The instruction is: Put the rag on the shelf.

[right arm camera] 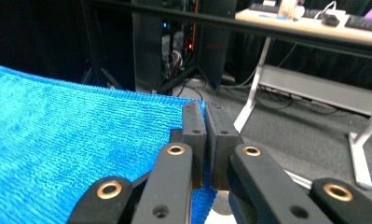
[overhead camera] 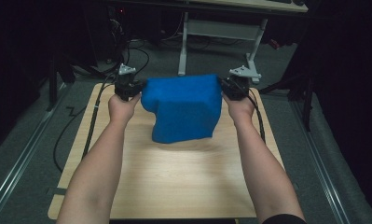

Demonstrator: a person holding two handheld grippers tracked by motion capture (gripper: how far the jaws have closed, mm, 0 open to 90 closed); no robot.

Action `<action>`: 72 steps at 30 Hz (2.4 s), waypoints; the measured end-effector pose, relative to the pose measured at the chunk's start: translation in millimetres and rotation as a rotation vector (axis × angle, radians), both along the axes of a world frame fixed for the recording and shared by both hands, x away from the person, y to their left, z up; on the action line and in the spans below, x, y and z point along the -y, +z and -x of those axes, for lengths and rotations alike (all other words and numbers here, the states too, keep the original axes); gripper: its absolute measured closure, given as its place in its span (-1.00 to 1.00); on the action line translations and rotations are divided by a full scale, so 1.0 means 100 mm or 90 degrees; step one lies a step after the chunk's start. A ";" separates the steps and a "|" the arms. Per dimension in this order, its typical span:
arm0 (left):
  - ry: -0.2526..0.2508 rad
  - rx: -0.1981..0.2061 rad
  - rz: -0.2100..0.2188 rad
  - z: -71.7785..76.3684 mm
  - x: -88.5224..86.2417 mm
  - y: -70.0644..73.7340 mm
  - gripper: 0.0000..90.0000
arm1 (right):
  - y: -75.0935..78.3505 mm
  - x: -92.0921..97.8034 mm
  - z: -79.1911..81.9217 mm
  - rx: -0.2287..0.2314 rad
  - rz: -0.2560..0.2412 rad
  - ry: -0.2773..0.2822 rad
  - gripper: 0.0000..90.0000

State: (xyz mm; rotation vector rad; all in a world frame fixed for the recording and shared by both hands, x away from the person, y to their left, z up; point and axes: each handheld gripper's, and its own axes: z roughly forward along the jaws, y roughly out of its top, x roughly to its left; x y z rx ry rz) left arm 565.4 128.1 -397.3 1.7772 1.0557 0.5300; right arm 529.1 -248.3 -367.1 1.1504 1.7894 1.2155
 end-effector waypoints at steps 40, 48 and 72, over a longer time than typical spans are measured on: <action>-0.072 -0.142 0.034 0.28 0.22 -1.02 0.93 | -1.13 -0.03 0.32 -0.125 0.010 0.019 0.96; -0.076 -0.153 0.040 0.27 0.24 -1.06 0.90 | -1.19 -0.03 0.34 -0.126 0.006 0.020 0.96; -0.046 -0.151 0.063 0.31 0.16 -1.06 0.59 | -1.18 0.00 0.33 -0.133 -0.001 0.024 0.84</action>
